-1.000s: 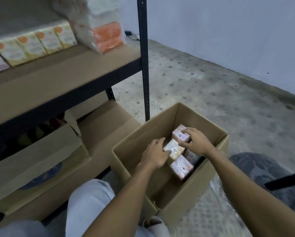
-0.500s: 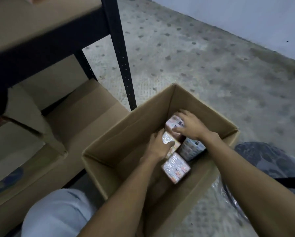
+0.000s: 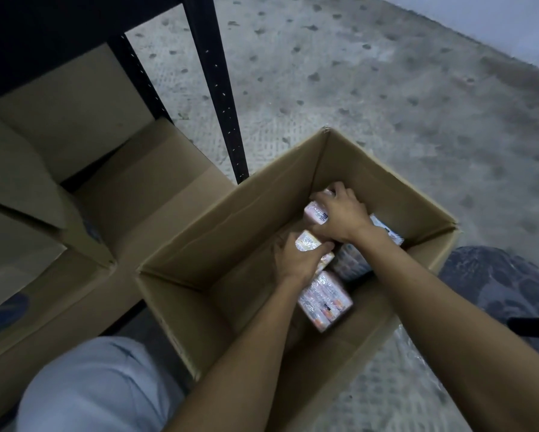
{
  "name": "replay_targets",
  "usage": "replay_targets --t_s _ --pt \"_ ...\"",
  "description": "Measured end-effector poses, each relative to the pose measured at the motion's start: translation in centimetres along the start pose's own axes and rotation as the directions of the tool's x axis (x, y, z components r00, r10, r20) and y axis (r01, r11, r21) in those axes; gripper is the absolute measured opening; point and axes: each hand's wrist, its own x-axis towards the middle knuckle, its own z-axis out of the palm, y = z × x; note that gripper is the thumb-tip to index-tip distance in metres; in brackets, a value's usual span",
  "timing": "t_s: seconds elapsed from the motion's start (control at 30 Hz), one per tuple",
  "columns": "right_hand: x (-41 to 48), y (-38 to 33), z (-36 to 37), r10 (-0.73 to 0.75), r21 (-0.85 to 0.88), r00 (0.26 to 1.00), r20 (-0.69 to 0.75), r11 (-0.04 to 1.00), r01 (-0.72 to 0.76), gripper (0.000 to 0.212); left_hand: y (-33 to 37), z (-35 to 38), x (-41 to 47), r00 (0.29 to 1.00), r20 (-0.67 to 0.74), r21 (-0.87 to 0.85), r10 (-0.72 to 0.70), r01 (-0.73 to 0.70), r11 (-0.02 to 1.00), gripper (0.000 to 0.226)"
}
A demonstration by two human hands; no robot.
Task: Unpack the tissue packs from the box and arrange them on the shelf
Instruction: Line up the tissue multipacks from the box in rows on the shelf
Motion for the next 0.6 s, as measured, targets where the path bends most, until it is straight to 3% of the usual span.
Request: replay_targets --t_s 0.27,0.43,0.6 --pt "-0.4 -0.7 1.1 0.08 -0.06 0.995 0.053 0.995 -0.076 0.059 -0.5 -1.0 0.3 0.981 -0.052 -0.182 -0.189 0.177 0.967 0.061" --pt "-0.5 -0.2 0.5 0.092 -0.068 0.994 0.057 0.994 -0.088 0.06 -0.1 -1.3 -0.1 0.96 -0.064 -0.306 -0.274 0.243 0.921 0.076" --pt "-1.2 -0.1 0.3 0.08 -0.006 0.997 0.018 0.997 -0.08 0.055 0.2 -1.4 -1.0 0.962 -0.021 -0.323 -0.27 0.249 0.913 0.03"
